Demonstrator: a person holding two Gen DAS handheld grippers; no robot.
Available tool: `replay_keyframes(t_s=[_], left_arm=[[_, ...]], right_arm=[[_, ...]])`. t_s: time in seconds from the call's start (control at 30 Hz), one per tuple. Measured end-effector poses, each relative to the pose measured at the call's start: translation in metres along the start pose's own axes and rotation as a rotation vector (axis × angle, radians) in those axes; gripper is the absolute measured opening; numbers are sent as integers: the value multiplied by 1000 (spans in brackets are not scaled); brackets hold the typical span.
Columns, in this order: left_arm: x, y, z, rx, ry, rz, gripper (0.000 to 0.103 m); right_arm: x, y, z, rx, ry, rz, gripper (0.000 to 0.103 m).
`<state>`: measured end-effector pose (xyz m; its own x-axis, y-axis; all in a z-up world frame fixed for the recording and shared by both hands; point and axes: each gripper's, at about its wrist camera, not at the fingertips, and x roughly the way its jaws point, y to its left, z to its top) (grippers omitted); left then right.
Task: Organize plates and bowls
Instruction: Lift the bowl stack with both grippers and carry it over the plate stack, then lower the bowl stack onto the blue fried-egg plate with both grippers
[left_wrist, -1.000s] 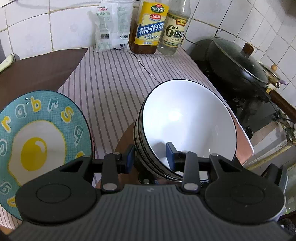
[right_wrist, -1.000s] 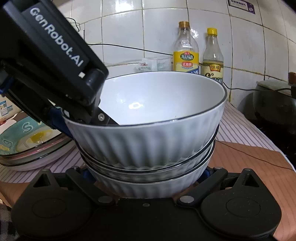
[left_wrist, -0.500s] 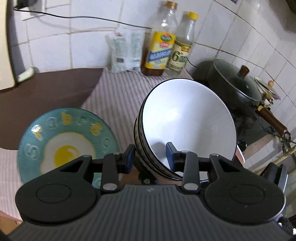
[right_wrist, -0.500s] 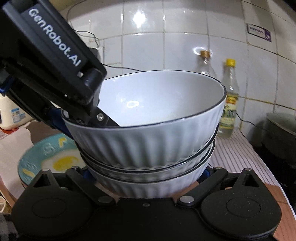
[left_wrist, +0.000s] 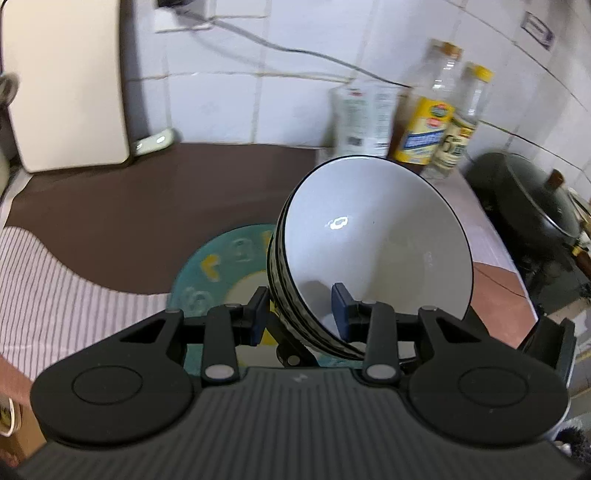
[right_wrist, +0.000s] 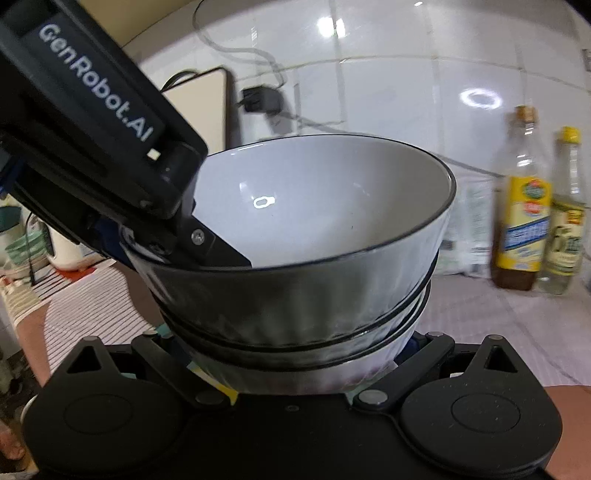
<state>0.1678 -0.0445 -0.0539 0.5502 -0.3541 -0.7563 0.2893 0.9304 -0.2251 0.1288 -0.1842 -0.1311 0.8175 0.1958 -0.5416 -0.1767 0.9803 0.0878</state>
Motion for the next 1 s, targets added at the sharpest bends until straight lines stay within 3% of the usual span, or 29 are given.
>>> replay_keyframes(t_s=[0.37, 0.5, 1.0], left_arm=[[24, 34, -8, -66, 40, -3, 35], [29, 35, -9, -70, 60, -16, 36], [37, 35, -9, -53, 91, -22, 36]], right_arm=[[35, 11, -9, -18, 84, 28, 100], [38, 13, -14, -34, 133, 25, 100], [41, 15, -21, -47, 188, 23, 100]])
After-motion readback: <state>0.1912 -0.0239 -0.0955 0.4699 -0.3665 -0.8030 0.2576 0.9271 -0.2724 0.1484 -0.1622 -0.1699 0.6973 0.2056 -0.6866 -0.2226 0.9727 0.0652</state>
